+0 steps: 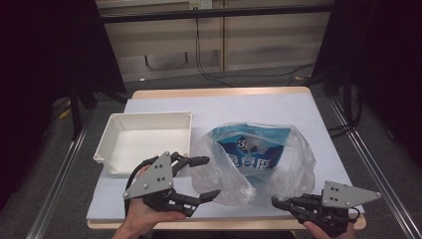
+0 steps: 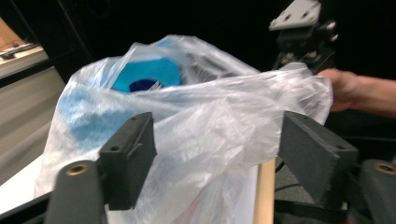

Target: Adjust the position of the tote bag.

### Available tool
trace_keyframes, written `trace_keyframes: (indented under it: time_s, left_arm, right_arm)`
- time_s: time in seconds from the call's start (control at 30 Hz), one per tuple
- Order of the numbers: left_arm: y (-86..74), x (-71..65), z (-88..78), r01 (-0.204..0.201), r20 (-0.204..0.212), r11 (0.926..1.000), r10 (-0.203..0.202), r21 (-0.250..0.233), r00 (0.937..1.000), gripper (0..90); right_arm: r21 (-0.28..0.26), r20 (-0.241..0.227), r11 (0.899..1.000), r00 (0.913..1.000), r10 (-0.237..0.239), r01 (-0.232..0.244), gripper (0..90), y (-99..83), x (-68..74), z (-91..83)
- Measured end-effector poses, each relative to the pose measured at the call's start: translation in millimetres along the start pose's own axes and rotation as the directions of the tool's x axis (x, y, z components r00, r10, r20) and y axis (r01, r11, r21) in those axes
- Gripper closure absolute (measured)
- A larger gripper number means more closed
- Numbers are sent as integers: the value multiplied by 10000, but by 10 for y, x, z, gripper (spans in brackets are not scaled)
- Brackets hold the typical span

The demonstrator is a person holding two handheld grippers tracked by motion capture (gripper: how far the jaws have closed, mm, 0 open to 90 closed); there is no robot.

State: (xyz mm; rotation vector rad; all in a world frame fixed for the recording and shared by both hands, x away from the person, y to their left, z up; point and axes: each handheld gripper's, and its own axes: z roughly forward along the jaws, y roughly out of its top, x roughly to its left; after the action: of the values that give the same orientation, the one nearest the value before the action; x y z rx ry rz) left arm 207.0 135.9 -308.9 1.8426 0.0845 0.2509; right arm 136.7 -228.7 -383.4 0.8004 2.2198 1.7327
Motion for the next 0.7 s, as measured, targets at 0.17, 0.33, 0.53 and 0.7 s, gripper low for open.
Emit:
trace_keyframes:
  time_s: [0.17, 0.33, 0.53, 0.7]
  left_arm:
    - [-57, 58, 78, -147, -233, 9990, 156, 410, 9996, 238]
    - [-108, 127, 194, -383, -518, 9952, 431, 899, 9977, 420]
    - [-189, 213, 347, -375, -789, 9897, 488, 1381, 9957, 612]
    - [-221, 262, 384, -455, -588, 9853, 559, 1646, 9967, 831]
  right_arm:
    - [33, 22, 10000, 10000, 28, -28, 889, 2, -3, 9]
    - [27, 15, 10000, 10000, -22, 22, 889, 6, 1, 6]
    - [-24, 142, 10000, 9999, -13, 13, 889, 8, -12, -34]
    - [-53, 161, 10000, 9999, 3, -3, 889, 16, -22, -52]
